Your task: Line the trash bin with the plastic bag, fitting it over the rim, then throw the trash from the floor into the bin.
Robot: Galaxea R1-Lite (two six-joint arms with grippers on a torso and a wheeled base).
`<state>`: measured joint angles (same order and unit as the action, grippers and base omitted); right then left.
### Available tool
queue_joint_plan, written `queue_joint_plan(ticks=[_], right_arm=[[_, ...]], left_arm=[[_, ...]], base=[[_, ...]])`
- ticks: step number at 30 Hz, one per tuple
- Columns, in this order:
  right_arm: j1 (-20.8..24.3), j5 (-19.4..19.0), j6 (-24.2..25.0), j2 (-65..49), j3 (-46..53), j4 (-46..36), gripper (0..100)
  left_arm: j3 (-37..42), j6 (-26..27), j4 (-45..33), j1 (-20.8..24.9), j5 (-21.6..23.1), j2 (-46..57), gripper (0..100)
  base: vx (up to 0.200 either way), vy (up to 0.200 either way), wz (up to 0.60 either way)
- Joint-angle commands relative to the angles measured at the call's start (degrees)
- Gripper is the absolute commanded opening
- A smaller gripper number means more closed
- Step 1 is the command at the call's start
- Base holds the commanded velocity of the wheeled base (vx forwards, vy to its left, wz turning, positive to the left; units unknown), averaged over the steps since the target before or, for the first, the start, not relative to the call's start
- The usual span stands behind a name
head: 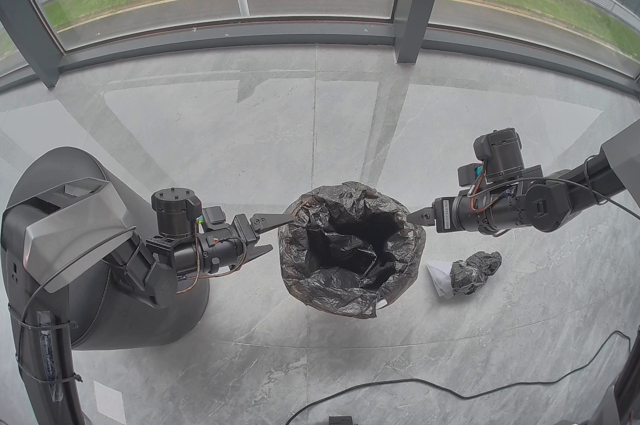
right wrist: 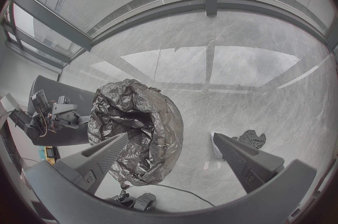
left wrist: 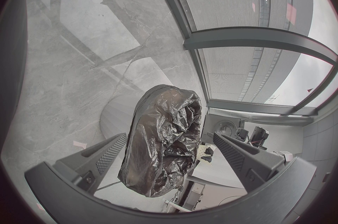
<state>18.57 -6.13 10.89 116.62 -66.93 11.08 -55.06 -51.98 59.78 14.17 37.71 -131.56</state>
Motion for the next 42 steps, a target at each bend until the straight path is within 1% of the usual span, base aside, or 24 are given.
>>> queue_joint_plan(ticks=[1,5,7,8,11,12,15,18,20,21,22,23,24,25,26,27,28,29,30,31,33,36,39,42], right_arm=[[-0.20,-0.55,3.18,-3.85,0.39,-0.01,100],[-0.11,-1.51,3.79,-5.26,0.74,-0.01,100],[-0.02,-1.87,3.88,-5.35,0.83,-0.01,100],[0.15,-2.48,4.14,-5.35,0.83,-0.01,100],[0.77,-2.92,6.08,-5.08,1.01,0.26,100],[1.38,-3.10,8.01,-4.82,1.10,1.40,100],[1.65,-3.18,9.06,-4.47,1.89,3.95,100],[1.65,-3.18,9.06,-4.47,3.38,6.23,100],[1.65,-3.27,9.06,-4.47,3.65,6.32,100],[1.65,-3.27,9.06,-4.47,3.65,6.32,100],[1.65,-3.18,8.98,-4.20,3.73,6.23,100],[1.47,-1.95,8.63,-2.18,3.82,5.88,100],[1.38,-1.60,8.36,-1.65,4.00,5.97,100],[0.86,-0.37,8.01,-0.42,3.91,6.06,100],[0.59,0.07,7.92,-0.16,3.82,6.15,100],[-1.69,2.09,7.40,1.86,3.38,6.15,100],[-3.10,2.97,7.13,3.18,3.03,6.15,100],[-3.45,3.06,7.04,3.53,2.94,6.15,100],[-5.38,3.58,6.96,4.94,2.50,5.62,100],[-6.79,3.67,6.87,5.64,2.24,4.91,100],[-9.25,3.67,6.78,6.08,1.98,1.66,100],[-12.06,3.58,5.64,6.43,1.36,-3.08,100],[-16.19,2.97,2.65,9.86,-4.79,-7.48,100],[-19.62,-1.78,-5.09,13.81,-11.56,-8.80,100]], left_arm=[[6.29,-1.11,0.16,0.34,-0.26,10.80,100],[12.61,-2.86,0.16,3.41,0.18,22.66,100],[13.84,-2.86,0.16,4.56,0.26,25.04,100],[15.51,-2.78,0.16,7.10,0.44,27.41,100],[16.83,-2.69,0.16,10.97,0.26,27.32,100],[16.74,-2.51,0.25,13.34,-0.26,24.86,100],[16.13,-1.19,1.04,16.77,-1.06,19.85,100],[15.43,3.73,2.71,23.01,-8.70,12.47,100],[14.20,6.98,2.62,24.86,-13.71,9.57,100],[14.20,6.98,2.62,24.86,-13.71,9.57,100],[13.84,8.91,2.18,25.74,-17.75,8.34,100],[14.20,12.17,1.39,27.06,-25.66,8.16,100],[14.37,12.87,1.04,27.23,-27.51,8.34,100],[14.99,14.72,-0.10,27.49,-31.90,9.04,100],[15.16,15.33,-0.54,27.58,-33.22,9.39,100],[16.57,19.72,-3.18,27.58,-40.78,11.06,100],[17.71,22.80,-4.24,27.49,-45.88,11.85,100],[17.98,23.50,-4.41,27.49,-47.29,12.03,100],[20.08,26.40,-3.97,27.32,-54.14,12.29,100],[21.58,27.28,-3.09,27.32,-57.39,12.47,100],[24.57,27.99,-0.10,27.32,-60.03,13.52,100],[28.26,28.34,3.41,27.32,-59.85,15.19,100],[29.75,30.01,4.82,27.32,-59.77,15.28,100],[29.66,30.62,4.82,27.41,-59.59,15.19,100]], base=[[0.000,0.000,0.00],[0.000,0.000,0.00],[0.000,0.000,0.00],[0.000,0.000,0.00],[0.000,0.000,0.00],[0.000,0.000,0.00],[0.000,0.000,0.00],[0.000,0.000,0.00],[0.000,0.000,0.00],[0.000,0.000,0.00],[0.000,0.000,0.00],[0.000,0.000,0.00],[0.000,0.000,0.00],[0.000,0.000,0.00],[0.000,0.000,0.00],[0.000,0.000,0.00],[0.000,0.000,0.00],[0.000,0.000,0.00],[0.000,0.000,0.00],[0.000,0.000,0.00],[0.000,0.000,0.00],[0.000,0.000,0.00],[0.000,0.000,0.00],[0.000,0.000,0.00]])
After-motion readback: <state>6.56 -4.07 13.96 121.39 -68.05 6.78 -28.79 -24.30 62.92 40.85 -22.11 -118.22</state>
